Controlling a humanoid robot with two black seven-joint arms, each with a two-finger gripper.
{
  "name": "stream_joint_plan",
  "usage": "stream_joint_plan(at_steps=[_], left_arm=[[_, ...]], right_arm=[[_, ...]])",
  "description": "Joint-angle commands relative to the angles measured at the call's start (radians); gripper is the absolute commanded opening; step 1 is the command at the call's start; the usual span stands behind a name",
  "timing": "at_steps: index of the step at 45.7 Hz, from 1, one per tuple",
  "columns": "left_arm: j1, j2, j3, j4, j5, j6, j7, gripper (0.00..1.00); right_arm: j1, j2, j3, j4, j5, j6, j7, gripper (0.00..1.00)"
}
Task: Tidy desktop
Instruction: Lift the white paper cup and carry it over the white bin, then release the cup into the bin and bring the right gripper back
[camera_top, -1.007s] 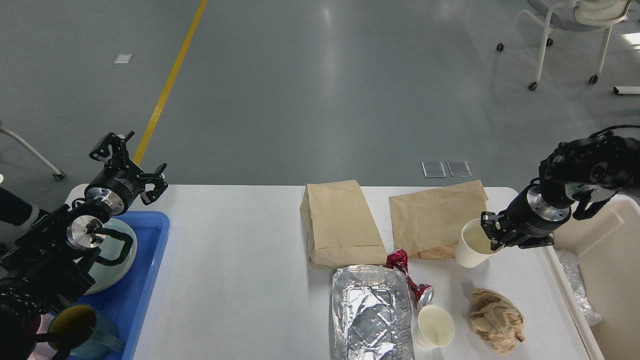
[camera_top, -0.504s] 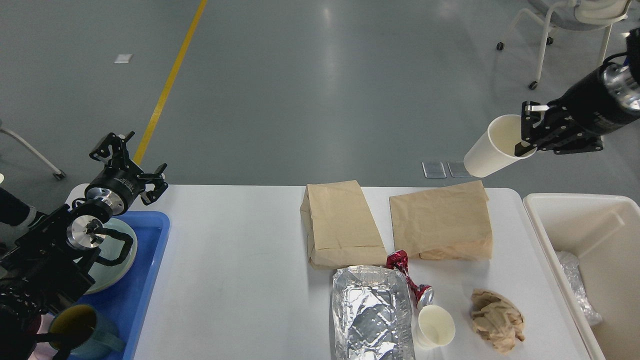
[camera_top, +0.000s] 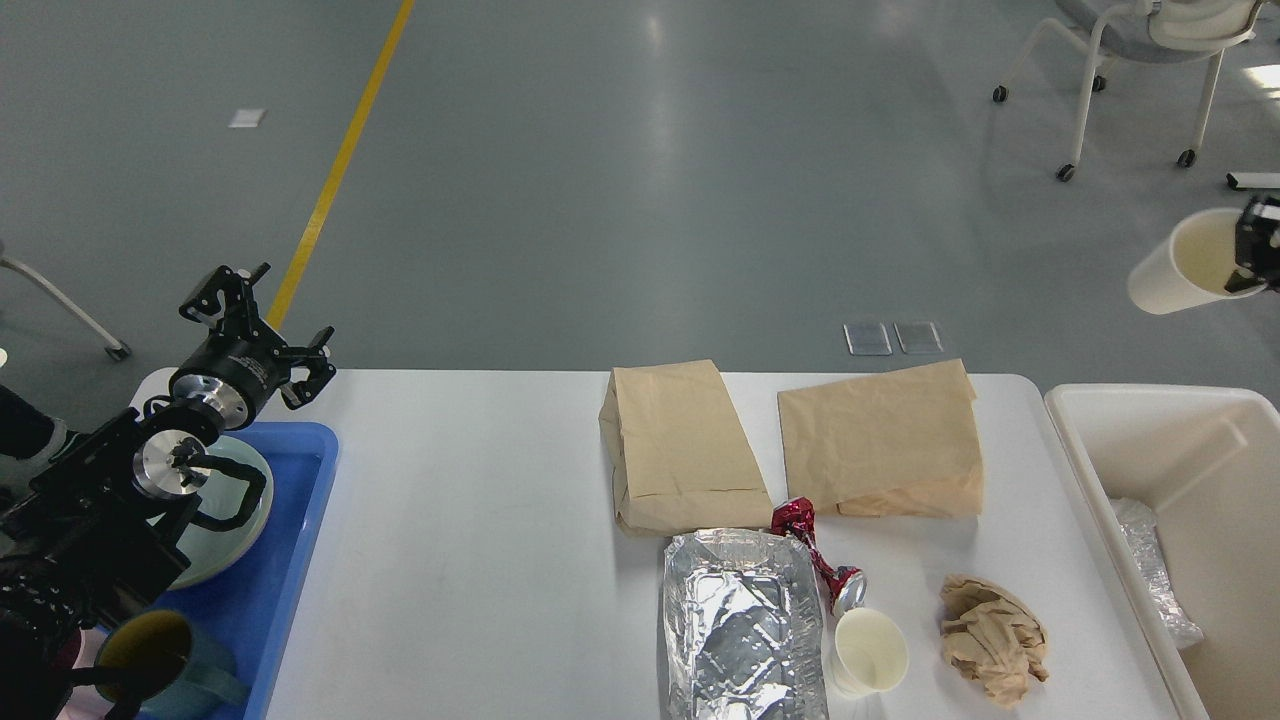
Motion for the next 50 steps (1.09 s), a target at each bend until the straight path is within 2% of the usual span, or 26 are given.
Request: stream_joint_plan(at_steps=[1, 7, 15, 16, 17, 21, 24, 29, 37, 42, 50], left_arm=[[0.000, 0.000, 0.000, 0.000, 0.000, -0.001, 0.000, 0.97], [0.000, 0.000, 0.000, -0.001, 0.000, 0.000, 0.000, 0.97], [0.000, 0.000, 0.000, -0.001, 0.000, -0.001, 0.000, 0.97], [0.000, 0.000, 0.000, -0.001, 0.000, 0.000, 0.001, 0.97], [0.000, 0.000, 0.000, 0.000, 0.000, -0.001, 0.000, 0.97], [0.000, 0.000, 0.000, 0.000, 0.000, 0.000, 0.000, 0.97], [0.000, 0.000, -0.001, -0.001, 0.000, 0.000, 0.000, 0.97], [0.000, 0.000, -0.001, 0.000, 0.000, 0.000, 0.000, 0.97], [0.000, 0.000, -0.001, 0.000, 0.000, 0.000, 0.000, 0.97], [0.000, 0.000, -0.001, 0.000, 0.000, -0.001, 0.001, 0.97], [0.000, 0.000, 0.000, 0.000, 0.000, -0.001, 0.000, 0.97]], right_arm=[[-0.235, -0.010, 0.029, -0.094, 0.001, -0.138, 0.000, 0.00], [-0.432, -0.008, 0.078, -0.128, 0.001, -0.266, -0.001, 0.00], [-0.603, 0.001, 0.132, -0.150, 0.001, -0.347, -0.001, 0.00], [-0.623, 0.002, 0.137, -0.165, 0.001, -0.359, -0.001, 0.04], [-0.645, 0.002, 0.141, -0.183, 0.001, -0.376, -0.001, 0.20], [-0.718, 0.030, 0.167, -0.266, 0.001, -0.466, 0.000, 0.99], [-0.766, 0.070, 0.198, -0.292, 0.001, -0.503, -0.001, 1.00], [-0.823, 0.085, 0.227, -0.308, 0.001, -0.505, -0.001, 1.00], [-0.803, 0.101, 0.229, -0.285, 0.009, -0.504, 0.000, 1.00], [-0.639, 0.128, 0.192, -0.245, 0.010, -0.493, -0.003, 1.00], [-0.277, 0.173, 0.037, -0.073, 0.012, -0.413, -0.003, 1.00]])
